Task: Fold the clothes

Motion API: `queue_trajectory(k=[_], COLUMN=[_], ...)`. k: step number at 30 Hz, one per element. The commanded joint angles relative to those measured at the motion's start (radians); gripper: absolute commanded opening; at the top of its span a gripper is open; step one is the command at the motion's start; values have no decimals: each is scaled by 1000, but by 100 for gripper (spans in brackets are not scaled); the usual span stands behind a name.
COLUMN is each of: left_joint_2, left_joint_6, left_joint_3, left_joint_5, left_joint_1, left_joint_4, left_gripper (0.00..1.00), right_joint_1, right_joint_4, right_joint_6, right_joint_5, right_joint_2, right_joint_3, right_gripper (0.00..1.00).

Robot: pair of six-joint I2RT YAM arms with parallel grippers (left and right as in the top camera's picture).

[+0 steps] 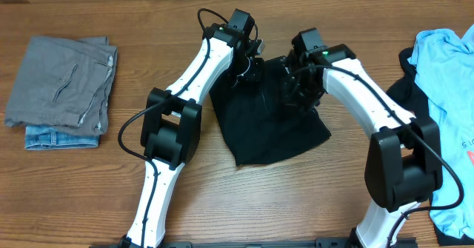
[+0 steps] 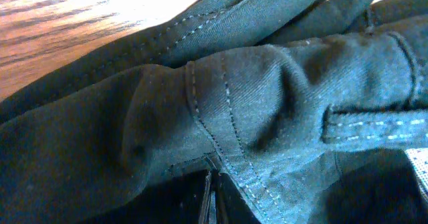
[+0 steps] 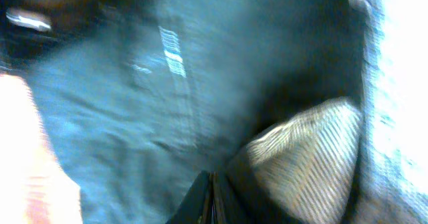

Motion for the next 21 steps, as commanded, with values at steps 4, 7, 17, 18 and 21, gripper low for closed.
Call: queue_trajectory(k=[4,7,17,18,21], left_joint_2=[7,7,-17,-23,-30], left_joint_6=[34,34,34,34,34], left_joint_3=[5,5,56,84,144], left_joint_5=[-20,-19,84,105,159], left_joint_1=[-5,-5,-3,-3,-4], left_joint_4=[3,8,57,56,57], left_gripper=[8,9,11,12,17], right_joint_1=[-76,-93,-97,-97,-98], right_joint_4=[-140,-191,-112,-89,-19], right_joint_6=[59,65,111,111,113], right_joint_5=[190,203,213,217,231], right_joint_2=[2,2,2,2,2], right_joint_3=[0,-1,-128,-157,-245], right_gripper=[4,4,4,4,4])
